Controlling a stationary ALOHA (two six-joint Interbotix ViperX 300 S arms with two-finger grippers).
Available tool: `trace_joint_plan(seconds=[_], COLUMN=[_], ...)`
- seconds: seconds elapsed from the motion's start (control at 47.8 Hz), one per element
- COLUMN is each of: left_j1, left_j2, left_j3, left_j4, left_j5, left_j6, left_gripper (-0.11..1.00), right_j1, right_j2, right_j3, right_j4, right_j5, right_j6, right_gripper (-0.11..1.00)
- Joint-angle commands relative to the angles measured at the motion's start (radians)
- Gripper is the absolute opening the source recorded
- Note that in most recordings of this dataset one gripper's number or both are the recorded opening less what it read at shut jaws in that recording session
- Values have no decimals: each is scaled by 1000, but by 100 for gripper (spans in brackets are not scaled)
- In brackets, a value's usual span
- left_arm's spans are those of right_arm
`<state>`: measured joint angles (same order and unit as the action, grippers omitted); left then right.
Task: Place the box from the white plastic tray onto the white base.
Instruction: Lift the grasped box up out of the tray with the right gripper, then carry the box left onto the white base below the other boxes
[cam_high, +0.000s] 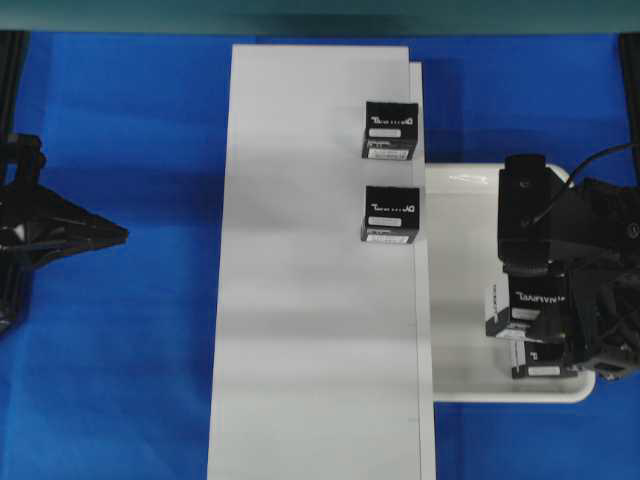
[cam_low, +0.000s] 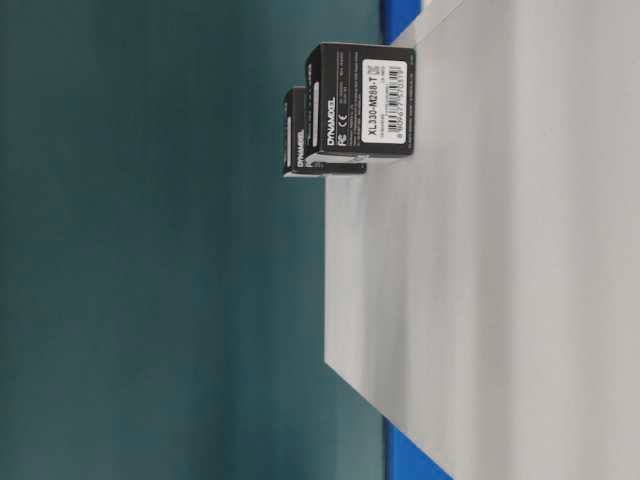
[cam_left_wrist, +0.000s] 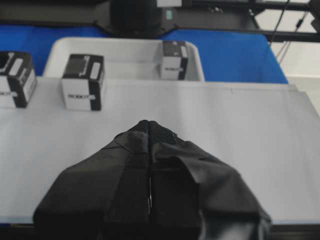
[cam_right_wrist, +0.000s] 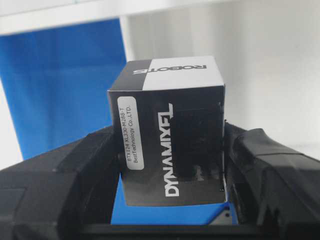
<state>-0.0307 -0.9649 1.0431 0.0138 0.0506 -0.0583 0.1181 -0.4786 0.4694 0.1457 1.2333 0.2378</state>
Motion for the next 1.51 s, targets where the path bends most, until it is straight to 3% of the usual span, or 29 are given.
trace_joint_plan(seconds=[0.0, 0.334, 0.648, 1.484], left_j1=[-2, -2, -2, -5], left_j2=[5, 8, 9, 5], left_j3=[-29, -35, -38, -40], left_j4=[2, 2, 2, 3], left_j5=[-5, -3, -5, -3], left_j6=[0, 0, 0, 3], left_gripper=[-7, -7, -7, -7], right_j1=[-2, -12, -15, -26], right_j2=[5, 129, 293, 537], right_j3=[-49, -189, -284, -281], right_j4=[3, -21, -77, -129], right_j5=[15, 72, 74, -49], right_j6=[-2, -9, -28, -123], right_gripper=[60, 60, 60, 60])
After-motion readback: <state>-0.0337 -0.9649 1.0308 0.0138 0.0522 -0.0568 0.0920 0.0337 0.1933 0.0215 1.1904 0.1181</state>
